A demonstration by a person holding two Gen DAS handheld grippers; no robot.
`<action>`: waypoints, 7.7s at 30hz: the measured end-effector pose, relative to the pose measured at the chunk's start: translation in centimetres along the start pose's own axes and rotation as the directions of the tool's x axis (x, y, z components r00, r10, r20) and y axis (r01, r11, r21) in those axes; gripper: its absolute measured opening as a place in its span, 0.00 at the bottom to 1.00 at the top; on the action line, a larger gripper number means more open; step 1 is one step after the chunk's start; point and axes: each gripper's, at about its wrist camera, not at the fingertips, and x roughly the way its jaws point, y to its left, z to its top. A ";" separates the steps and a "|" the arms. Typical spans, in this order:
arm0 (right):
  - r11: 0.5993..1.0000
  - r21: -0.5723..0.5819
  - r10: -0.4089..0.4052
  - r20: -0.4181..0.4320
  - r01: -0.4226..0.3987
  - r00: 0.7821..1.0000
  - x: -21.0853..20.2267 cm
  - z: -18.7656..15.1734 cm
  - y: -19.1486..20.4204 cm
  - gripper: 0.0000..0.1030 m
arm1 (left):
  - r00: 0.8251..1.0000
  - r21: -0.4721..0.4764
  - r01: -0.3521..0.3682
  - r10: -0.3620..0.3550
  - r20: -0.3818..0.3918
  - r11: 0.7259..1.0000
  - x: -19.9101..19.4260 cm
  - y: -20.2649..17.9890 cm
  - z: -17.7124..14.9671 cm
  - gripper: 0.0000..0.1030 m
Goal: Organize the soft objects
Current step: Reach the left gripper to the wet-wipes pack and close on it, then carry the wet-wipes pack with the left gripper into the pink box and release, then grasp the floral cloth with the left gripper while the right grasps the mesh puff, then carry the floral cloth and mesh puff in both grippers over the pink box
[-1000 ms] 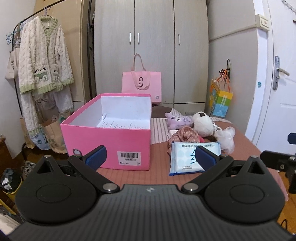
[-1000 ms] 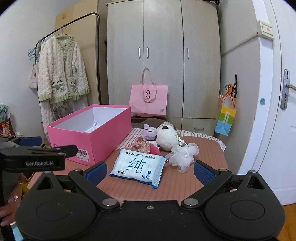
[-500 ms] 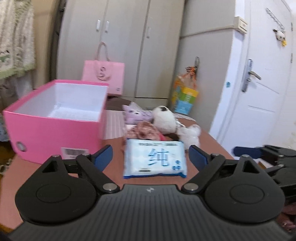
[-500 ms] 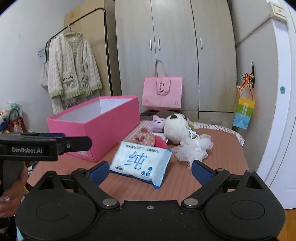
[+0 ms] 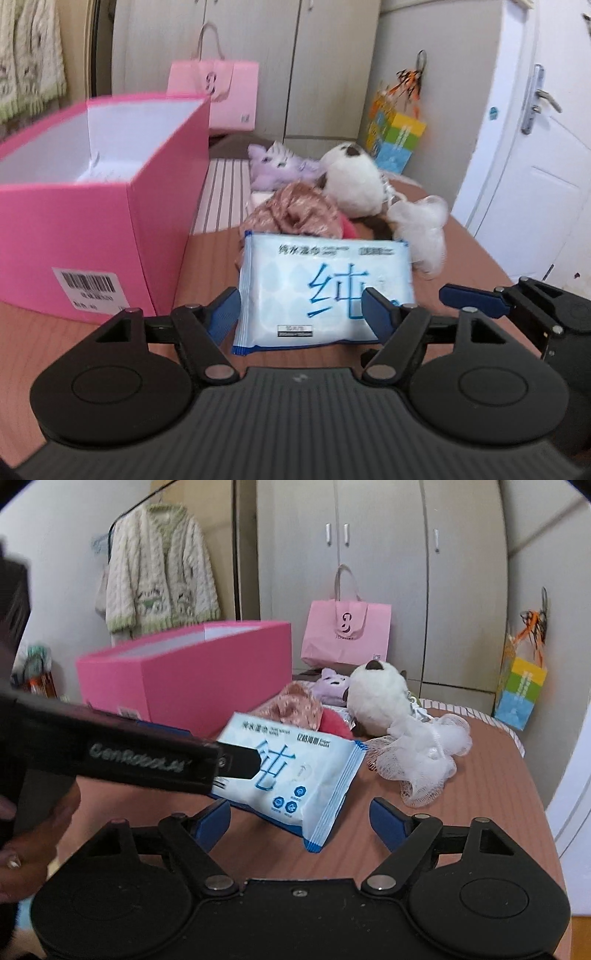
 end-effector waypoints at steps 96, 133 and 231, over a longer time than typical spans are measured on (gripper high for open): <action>0.961 -0.022 0.255 -0.310 -0.275 0.916 21.3 23.6 7.5 0.54 | 0.970 -0.141 0.034 -0.067 -0.235 0.989 6.6 22.1 19.7 0.55; 0.942 -0.107 0.290 -0.216 -0.318 0.932 4.8 22.3 5.6 0.66 | 0.991 0.149 0.113 -0.101 -0.083 0.982 -11.4 13.1 17.0 0.74; 0.989 0.138 -0.050 -0.047 0.056 0.998 4.5 1.3 -10.0 0.32 | 0.999 -0.006 -0.034 0.034 -0.010 0.999 1.9 0.6 4.4 0.17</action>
